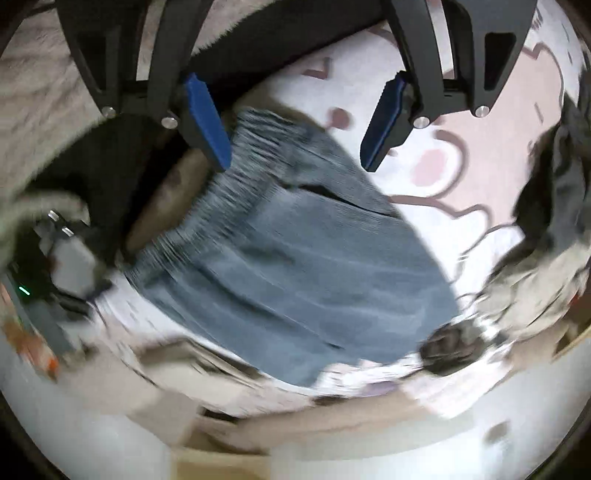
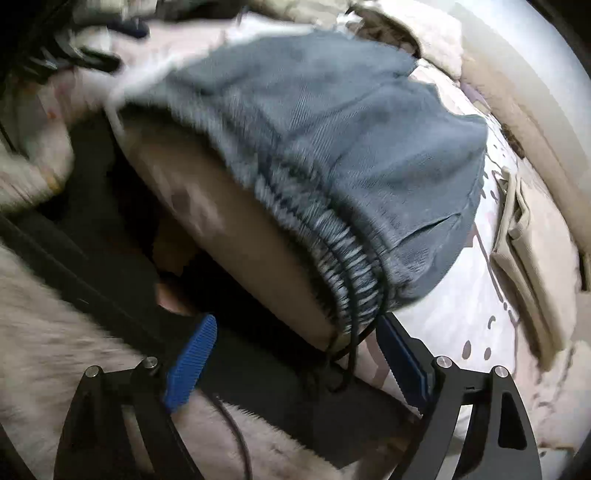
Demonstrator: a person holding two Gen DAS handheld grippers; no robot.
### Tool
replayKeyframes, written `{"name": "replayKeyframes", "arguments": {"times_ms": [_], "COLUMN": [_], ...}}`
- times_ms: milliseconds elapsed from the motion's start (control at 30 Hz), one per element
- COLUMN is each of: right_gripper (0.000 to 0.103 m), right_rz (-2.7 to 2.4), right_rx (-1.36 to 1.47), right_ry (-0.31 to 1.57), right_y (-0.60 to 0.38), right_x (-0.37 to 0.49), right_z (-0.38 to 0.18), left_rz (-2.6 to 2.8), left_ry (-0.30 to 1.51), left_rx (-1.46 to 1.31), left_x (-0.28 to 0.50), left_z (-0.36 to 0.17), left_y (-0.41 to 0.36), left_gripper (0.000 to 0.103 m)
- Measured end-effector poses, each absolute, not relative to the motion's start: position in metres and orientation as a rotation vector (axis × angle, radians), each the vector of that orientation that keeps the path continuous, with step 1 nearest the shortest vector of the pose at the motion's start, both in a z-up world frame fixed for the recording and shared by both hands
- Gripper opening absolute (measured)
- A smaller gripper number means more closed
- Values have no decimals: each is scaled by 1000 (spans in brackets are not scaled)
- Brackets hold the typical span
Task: Fold clothes
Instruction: 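Release the waistband and smooth the pant legs flat with both grippers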
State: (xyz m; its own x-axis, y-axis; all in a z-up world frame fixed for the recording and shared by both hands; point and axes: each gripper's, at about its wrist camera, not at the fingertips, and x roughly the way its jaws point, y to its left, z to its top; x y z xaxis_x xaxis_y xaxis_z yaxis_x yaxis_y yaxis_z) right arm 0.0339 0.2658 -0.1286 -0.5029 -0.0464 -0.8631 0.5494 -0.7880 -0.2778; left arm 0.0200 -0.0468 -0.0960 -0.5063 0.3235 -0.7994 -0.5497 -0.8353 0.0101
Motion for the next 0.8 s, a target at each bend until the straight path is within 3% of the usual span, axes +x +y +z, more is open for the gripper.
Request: {"name": "replayKeyframes", "arguments": {"times_ms": [200, 300, 367, 467, 667, 733, 767, 800], "right_gripper": [88, 85, 64, 48, 40, 40, 40, 40], "right_rz": [-2594, -2615, -2598, -2559, -2442, -2434, -2430, -2426], "right_rx": [1180, 1224, 1272, 1339, 1493, 1478, 1470, 1462], "right_ry": [318, 90, -61, -289, -426, -431, -433, -435], "right_y": [302, 303, 301, 299, 300, 298, 298, 297], "right_x": [-15, -55, -83, -124, -123, -120, -118, -117], "right_z": [-66, -82, -100, -126, -205, -205, -206, -206], "left_rz": [2547, 2647, 2671, 2644, 2548, 2503, 2477, 2464], "left_ry": [296, 200, 73, -180, -529, -562, -571, -569], "left_rx": [-1184, -1220, -1267, -1367, -1564, -1587, -1596, -1595], "left_x": [-66, -131, -173, -239, -330, -345, -352, -357], "left_z": [-77, -79, -87, -112, -170, -181, -186, -188], "left_y": [-68, -79, -92, -109, -120, -117, -116, -114], "left_gripper": [72, 72, 72, 72, 68, 37, 32, 19]}}
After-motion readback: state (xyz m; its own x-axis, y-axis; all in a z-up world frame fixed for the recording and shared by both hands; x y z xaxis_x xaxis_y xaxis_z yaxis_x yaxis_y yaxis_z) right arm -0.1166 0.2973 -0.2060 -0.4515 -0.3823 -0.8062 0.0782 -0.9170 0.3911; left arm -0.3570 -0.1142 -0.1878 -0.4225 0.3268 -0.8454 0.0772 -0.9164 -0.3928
